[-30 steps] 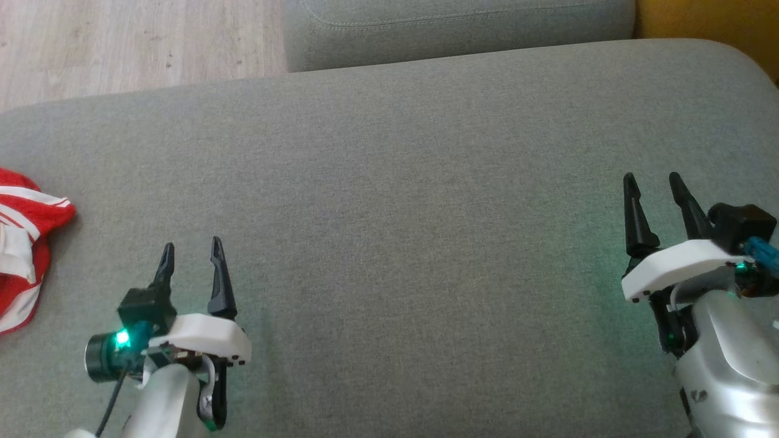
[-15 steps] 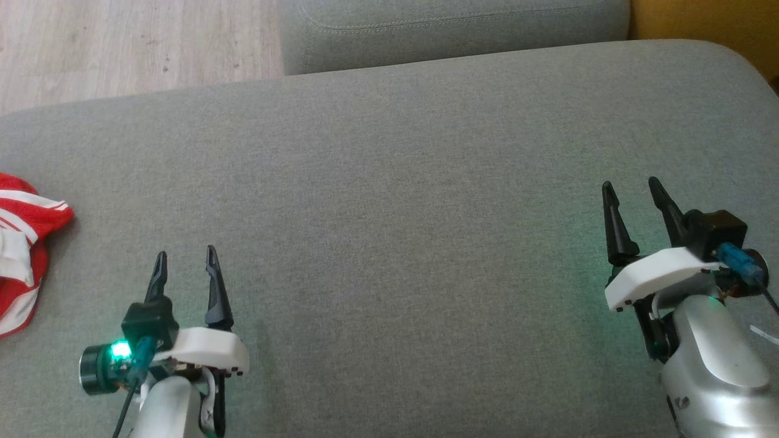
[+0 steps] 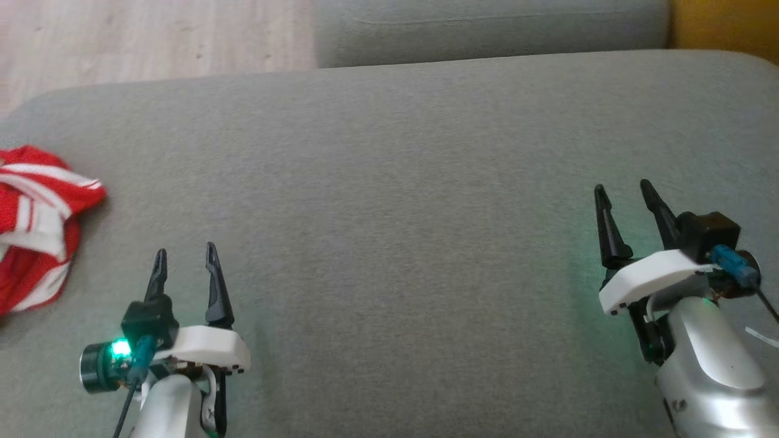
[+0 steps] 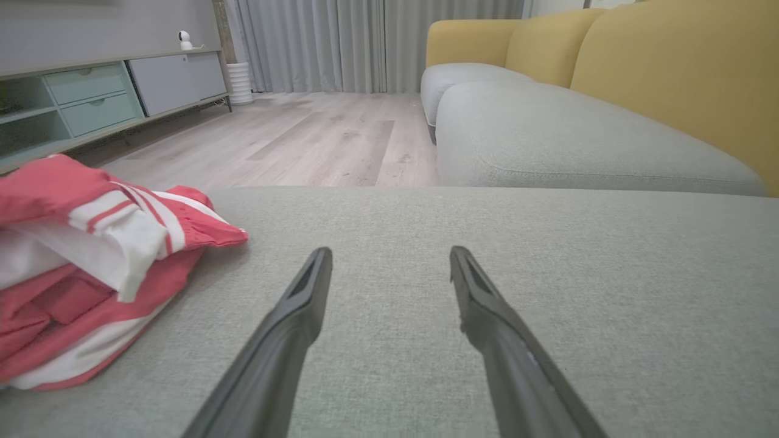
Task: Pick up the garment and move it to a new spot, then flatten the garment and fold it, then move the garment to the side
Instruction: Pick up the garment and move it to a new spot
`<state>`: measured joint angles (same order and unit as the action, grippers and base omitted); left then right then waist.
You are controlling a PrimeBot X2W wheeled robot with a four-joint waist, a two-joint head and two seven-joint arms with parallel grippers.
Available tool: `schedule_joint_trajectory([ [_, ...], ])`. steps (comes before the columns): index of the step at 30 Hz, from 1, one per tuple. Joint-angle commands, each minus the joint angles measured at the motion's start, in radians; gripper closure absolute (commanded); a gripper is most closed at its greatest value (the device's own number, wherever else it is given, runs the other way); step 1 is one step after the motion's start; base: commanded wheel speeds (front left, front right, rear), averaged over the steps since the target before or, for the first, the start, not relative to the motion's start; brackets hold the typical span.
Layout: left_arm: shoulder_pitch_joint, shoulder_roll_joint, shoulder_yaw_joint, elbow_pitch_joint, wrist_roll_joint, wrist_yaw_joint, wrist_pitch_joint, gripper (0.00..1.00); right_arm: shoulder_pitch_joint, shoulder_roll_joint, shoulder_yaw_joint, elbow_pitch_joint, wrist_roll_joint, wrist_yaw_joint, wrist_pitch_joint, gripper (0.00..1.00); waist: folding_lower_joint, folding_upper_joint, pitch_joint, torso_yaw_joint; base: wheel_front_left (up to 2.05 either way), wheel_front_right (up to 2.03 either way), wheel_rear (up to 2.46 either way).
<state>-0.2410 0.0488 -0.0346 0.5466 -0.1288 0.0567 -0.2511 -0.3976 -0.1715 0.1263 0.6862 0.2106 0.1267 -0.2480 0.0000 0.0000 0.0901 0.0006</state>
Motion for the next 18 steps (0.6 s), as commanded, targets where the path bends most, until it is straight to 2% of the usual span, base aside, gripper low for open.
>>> schedule_joint_trajectory([
  [1, -0.026, 0.008, 0.029, -0.030, 0.009, -0.005, -0.011, 0.00, -0.006, -0.006, 0.038, -0.037, 0.006, 0.004, -0.014, 0.00, 0.0000, 0.0000, -0.001, 0.053, 0.00, 0.00, 0.00],
  [11, -0.035, 0.004, 0.024, -0.047, 0.012, -0.026, -0.011, 0.00, -0.001, 0.017, 0.147, -0.051, 0.044, 0.004, -0.014, 0.00, 0.0000, 0.0000, -0.016, 0.246, 0.00, 0.00, 0.00],
  [18, -0.032, 0.009, 0.041, -0.039, 0.022, -0.031, -0.011, 0.00, 0.003, 0.031, 0.186, -0.045, 0.060, 0.004, -0.014, 0.00, 0.0000, 0.0000, -0.024, 0.311, 0.00, 0.00, 0.00],
])
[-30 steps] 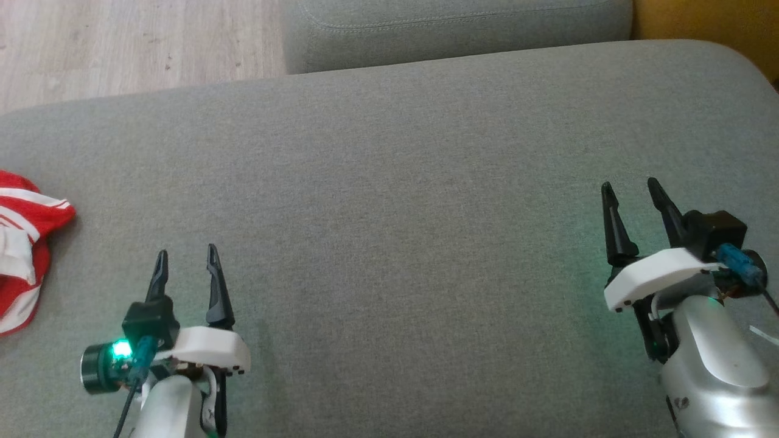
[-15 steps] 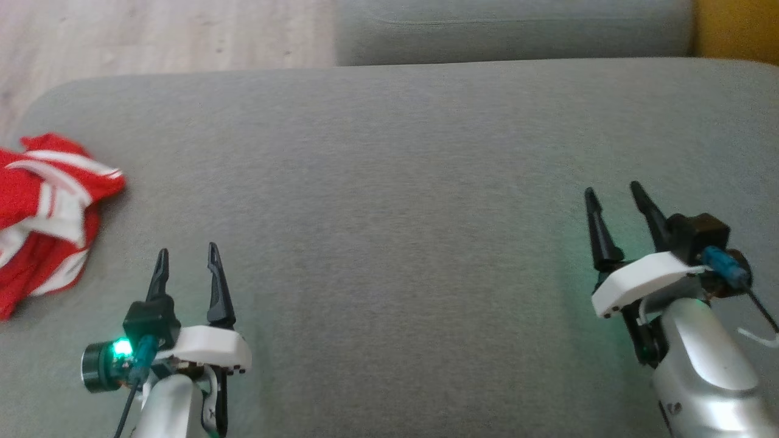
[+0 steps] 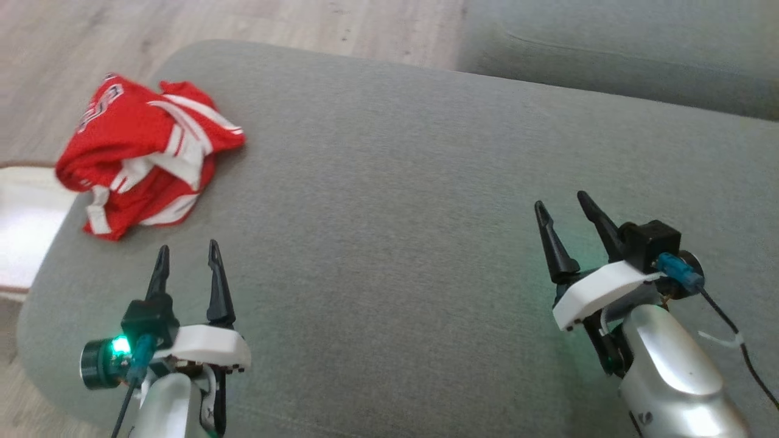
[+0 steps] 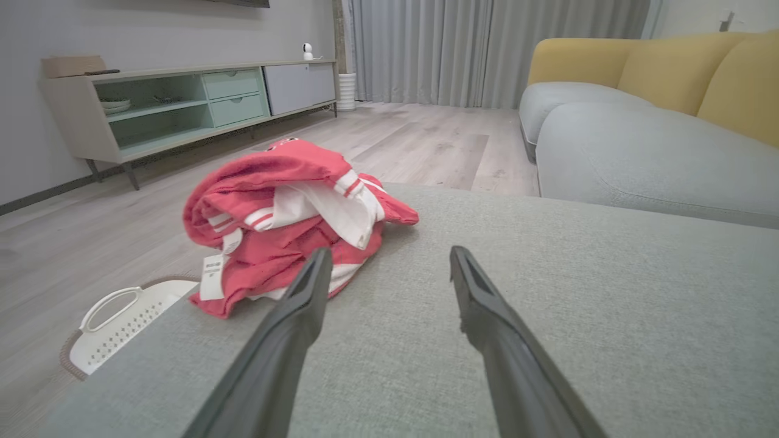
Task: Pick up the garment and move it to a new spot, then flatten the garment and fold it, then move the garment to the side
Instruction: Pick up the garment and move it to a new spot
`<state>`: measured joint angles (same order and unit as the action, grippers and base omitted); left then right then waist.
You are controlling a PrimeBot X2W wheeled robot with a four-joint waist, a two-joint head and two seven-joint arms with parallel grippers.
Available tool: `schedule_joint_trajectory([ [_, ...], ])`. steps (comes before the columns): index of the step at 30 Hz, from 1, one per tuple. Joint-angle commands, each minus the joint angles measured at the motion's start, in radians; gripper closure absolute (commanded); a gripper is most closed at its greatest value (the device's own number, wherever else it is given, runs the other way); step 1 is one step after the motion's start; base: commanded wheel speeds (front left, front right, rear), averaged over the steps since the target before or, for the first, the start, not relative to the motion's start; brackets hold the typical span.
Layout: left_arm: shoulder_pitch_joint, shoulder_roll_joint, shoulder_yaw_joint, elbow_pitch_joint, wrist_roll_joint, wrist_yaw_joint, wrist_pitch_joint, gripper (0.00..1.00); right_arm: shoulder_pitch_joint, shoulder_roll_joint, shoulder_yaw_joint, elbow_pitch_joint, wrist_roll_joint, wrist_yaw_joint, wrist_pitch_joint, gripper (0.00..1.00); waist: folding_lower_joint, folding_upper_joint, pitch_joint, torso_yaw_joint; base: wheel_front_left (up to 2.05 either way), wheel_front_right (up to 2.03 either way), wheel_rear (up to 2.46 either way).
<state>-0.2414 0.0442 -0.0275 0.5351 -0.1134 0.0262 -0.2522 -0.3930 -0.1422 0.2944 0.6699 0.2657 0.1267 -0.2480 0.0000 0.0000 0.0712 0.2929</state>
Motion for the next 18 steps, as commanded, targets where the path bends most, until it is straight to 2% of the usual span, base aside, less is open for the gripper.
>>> schedule_joint_trajectory([
  [1, -0.032, 0.015, 0.038, -0.026, 0.007, -0.002, -0.010, 0.00, -0.001, 0.002, 0.023, -0.027, 0.007, 0.004, -0.014, 0.00, 0.0000, 0.0000, -0.005, 0.025, 0.00, 0.00, 0.00],
  [12, -0.088, 0.030, 0.083, -0.036, 0.004, -0.011, -0.010, 0.00, -0.007, -0.022, 0.051, -0.034, 0.017, 0.004, -0.014, 0.00, 0.0000, 0.0000, 0.039, 0.029, 0.00, 0.00, 0.00],
  [18, -0.226, 0.095, 0.112, 0.016, -0.001, -0.023, -0.010, 0.00, -0.024, -0.072, 0.066, -0.052, 0.026, 0.004, -0.014, 0.00, 0.0000, 0.0000, 0.113, -0.001, 0.00, 0.00, 0.00],
])
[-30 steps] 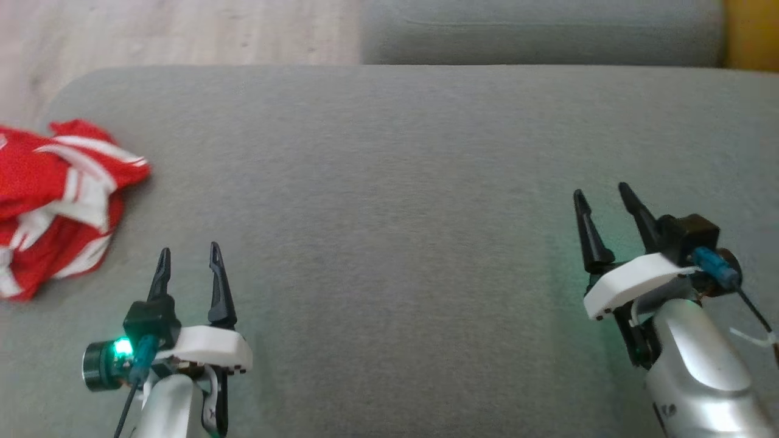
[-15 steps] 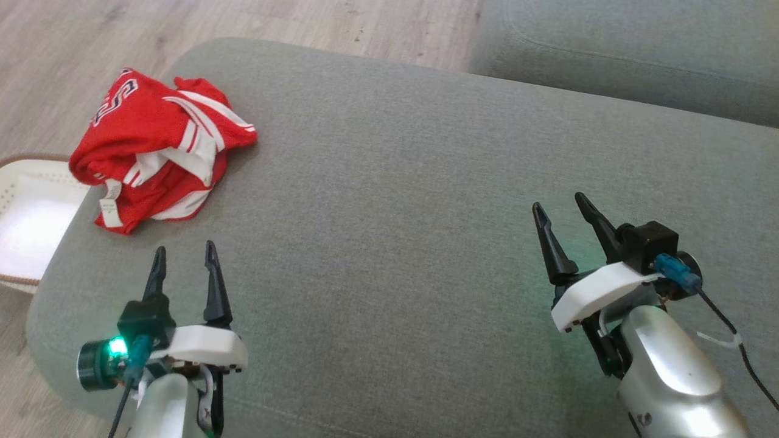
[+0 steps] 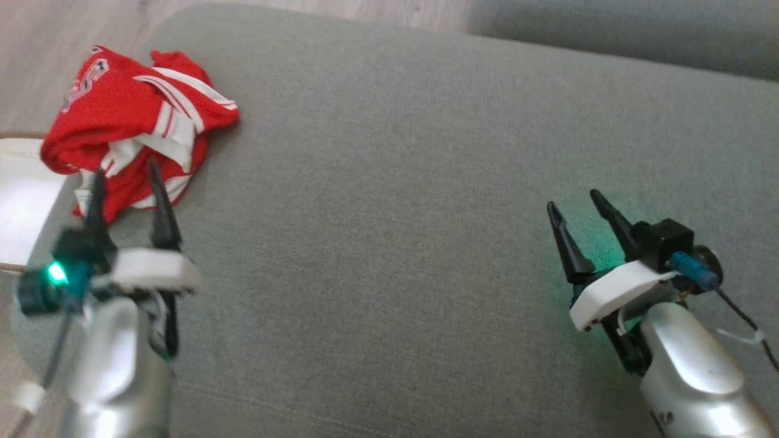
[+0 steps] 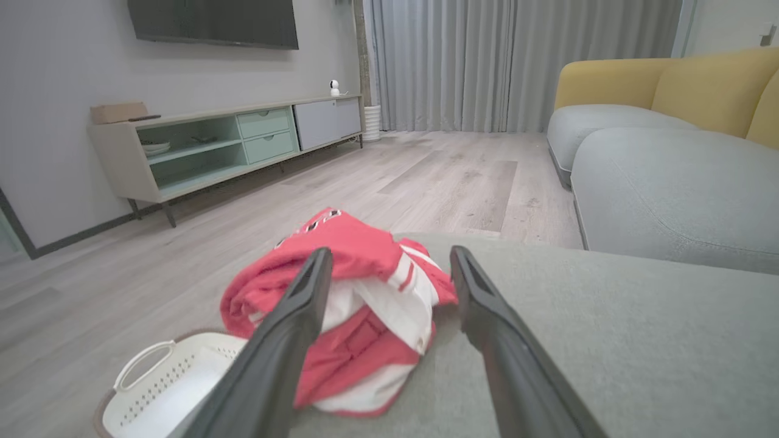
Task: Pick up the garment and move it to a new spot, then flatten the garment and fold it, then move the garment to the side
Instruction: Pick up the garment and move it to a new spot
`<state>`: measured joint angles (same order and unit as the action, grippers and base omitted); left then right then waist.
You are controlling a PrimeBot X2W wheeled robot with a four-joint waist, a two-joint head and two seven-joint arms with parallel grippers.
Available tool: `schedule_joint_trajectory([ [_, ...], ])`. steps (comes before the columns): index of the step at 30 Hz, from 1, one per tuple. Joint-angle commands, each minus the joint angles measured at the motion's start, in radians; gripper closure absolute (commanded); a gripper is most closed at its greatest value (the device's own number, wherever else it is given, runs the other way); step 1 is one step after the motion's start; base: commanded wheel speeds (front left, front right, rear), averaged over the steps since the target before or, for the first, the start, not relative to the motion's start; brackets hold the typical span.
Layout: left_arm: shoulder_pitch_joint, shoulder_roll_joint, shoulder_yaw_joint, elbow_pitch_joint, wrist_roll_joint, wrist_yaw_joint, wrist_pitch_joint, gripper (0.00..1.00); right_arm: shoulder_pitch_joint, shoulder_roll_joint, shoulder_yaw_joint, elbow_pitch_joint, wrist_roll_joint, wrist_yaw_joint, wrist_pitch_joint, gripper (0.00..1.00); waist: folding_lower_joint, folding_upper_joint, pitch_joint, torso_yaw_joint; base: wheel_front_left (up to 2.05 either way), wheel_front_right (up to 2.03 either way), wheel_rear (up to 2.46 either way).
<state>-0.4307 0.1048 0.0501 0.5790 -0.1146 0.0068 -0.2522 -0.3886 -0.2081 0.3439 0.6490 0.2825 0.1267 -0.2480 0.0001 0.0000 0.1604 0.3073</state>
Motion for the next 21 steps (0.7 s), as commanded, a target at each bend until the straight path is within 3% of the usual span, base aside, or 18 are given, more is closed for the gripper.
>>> schedule_joint_trajectory([
  [1, -0.065, 0.052, 0.037, -0.012, 0.001, -0.006, -0.008, 0.00, -0.033, -0.014, 0.019, -0.035, 0.011, 0.004, -0.014, 0.00, -0.0001, 0.0000, 0.039, -0.022, 0.00, 0.00, 0.00],
  [12, -0.304, 0.185, 0.058, 0.157, -0.004, -0.016, 0.068, 0.00, -0.065, -0.100, 0.030, -0.079, 0.039, 0.004, -0.014, 0.00, -0.0001, 0.0000, 0.173, -0.100, 0.00, 0.00, 0.00],
  [21, -0.344, 0.235, 0.043, 0.297, 0.047, 0.098, 0.185, 0.00, -0.082, -0.134, 0.027, -0.104, 0.054, 0.004, -0.014, 0.00, -0.0001, 0.0000, 0.228, -0.150, 0.00, 0.00, 0.00],
])
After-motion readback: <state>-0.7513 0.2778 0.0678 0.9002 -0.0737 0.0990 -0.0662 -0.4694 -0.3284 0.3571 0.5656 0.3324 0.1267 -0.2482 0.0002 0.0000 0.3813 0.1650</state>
